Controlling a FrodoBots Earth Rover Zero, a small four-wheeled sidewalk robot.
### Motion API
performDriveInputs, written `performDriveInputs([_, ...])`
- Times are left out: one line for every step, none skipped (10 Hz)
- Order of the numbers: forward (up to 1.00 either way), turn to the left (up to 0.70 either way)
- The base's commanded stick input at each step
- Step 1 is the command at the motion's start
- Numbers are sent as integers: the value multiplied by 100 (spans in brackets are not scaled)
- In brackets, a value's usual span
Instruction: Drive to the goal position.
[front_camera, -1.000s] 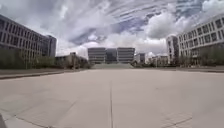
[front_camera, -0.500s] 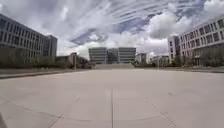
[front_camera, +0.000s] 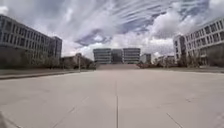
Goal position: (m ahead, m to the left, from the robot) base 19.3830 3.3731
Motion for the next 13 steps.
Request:
performDriveInputs([100,0])
performDriveInputs([100,0])
performDriveInputs([100,0])
performDriveInputs([100,0])
performDriveInputs([100,0])
performDriveInputs([100,0])
performDriveInputs([100,0])
performDriveInputs([100,0])
performDriveInputs([100,0])
performDriveInputs([100,0])
performDriveInputs([100,0])
performDriveInputs([100,0])
performDriveInputs([100,0])
